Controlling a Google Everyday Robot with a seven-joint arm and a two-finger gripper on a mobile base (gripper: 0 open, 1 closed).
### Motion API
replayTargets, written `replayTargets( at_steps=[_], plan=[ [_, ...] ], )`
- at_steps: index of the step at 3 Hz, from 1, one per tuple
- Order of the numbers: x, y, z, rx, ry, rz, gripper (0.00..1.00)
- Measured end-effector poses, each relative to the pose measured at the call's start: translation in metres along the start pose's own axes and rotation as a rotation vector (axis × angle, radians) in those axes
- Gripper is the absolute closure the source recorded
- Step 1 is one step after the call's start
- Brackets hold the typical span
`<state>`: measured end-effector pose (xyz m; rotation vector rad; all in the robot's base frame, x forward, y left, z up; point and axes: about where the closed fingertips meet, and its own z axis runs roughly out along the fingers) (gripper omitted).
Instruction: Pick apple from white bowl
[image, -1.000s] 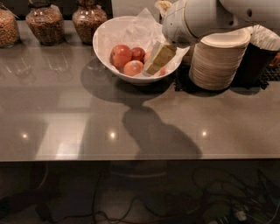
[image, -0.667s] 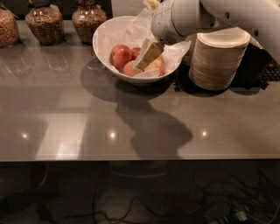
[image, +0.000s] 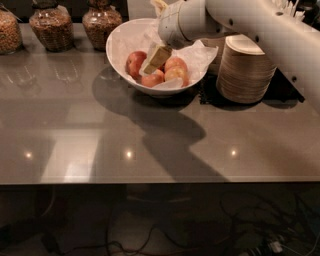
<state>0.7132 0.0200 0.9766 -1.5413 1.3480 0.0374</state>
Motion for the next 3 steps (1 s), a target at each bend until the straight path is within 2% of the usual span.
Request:
replayTargets(
  at_steps=[1, 2, 3],
  plan=[
    [0.0, -0.002, 0.016, -0.006, -0.006, -0.002, 0.19],
    [0.002, 0.002, 0.028, -0.029, 0.001, -0.002, 0.42],
    [0.005, 0.01, 0.037, -0.06, 0.011, 0.003, 0.43]
  ],
)
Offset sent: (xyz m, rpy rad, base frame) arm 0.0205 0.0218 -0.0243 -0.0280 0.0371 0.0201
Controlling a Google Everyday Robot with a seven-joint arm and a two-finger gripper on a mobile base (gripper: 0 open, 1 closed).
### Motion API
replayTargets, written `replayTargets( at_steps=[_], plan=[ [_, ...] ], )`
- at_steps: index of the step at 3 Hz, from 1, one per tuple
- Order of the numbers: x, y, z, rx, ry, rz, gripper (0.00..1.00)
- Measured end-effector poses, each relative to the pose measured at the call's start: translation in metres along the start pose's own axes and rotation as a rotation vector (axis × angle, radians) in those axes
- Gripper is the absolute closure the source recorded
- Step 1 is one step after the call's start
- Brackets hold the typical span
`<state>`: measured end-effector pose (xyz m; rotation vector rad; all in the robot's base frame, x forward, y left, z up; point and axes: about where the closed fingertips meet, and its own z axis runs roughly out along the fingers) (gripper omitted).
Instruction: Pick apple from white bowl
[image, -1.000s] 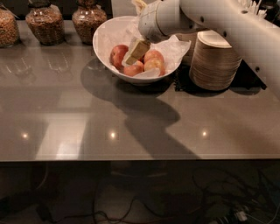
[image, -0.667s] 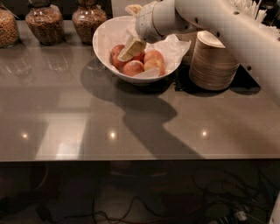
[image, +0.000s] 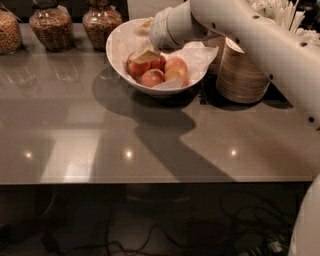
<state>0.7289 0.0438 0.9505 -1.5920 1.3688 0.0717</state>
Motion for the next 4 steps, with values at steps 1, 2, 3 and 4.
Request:
replayTargets(
  at_steps=[1, 2, 3, 4],
  plan=[
    [0.004, 0.006, 0.006, -0.027, 0.01, 0.007, 0.39],
    [0.007, 0.013, 0.013, -0.053, 0.017, 0.014, 0.35],
    [0.01, 0.017, 0.02, -0.073, 0.029, 0.023, 0.35],
    [0.015, 0.019, 0.025, -0.088, 0.043, 0.036, 0.34]
  ],
)
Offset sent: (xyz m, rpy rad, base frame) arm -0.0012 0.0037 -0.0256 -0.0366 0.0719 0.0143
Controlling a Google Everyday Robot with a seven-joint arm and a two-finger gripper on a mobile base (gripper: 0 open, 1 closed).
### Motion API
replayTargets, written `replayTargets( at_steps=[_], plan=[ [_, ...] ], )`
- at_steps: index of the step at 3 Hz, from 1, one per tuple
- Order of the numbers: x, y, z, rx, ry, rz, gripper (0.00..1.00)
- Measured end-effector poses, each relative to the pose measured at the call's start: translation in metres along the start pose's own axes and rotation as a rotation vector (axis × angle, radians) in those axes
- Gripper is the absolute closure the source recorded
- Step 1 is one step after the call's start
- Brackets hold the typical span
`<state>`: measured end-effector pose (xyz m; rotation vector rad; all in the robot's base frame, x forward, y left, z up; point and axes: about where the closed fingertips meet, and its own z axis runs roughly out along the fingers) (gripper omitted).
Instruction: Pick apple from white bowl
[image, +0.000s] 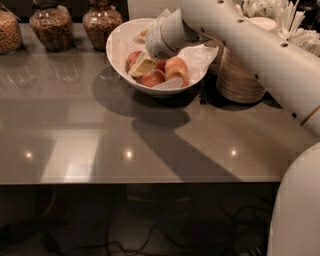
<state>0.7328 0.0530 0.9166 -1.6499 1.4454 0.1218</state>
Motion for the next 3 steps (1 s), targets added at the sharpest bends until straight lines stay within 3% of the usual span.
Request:
replayTargets(
  at_steps=[3],
  plan=[
    [0.019, 0.003, 0.012, -0.069, 0.077, 0.08, 0.34]
  ],
)
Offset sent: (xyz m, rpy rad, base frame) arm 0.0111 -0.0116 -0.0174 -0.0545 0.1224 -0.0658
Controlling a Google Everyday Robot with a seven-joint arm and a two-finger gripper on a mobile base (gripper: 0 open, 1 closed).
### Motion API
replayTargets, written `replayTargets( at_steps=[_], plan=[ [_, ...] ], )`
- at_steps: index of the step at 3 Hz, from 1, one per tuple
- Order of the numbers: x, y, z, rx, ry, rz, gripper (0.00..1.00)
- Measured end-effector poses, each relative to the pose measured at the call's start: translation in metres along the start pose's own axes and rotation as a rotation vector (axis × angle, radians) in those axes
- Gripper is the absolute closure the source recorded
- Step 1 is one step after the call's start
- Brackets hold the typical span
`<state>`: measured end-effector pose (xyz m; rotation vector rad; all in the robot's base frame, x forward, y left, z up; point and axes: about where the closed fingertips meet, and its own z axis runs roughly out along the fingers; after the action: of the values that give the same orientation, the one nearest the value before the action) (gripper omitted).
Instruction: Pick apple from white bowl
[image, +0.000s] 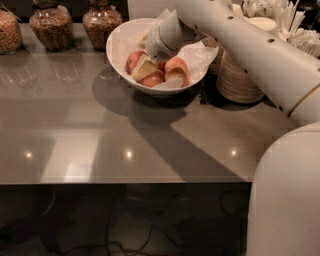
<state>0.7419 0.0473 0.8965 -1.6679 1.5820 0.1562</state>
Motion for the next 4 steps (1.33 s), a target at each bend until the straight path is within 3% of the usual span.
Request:
replayTargets(
  at_steps=[1, 3, 4],
  plan=[
    [0.005, 0.001, 0.002, -0.018, 0.015, 0.024, 0.5],
    [0.007, 0.001, 0.002, -0.021, 0.014, 0.03, 0.96],
    [0.004, -0.001, -0.01, 0.002, -0.019, 0.026, 1.0]
  ],
)
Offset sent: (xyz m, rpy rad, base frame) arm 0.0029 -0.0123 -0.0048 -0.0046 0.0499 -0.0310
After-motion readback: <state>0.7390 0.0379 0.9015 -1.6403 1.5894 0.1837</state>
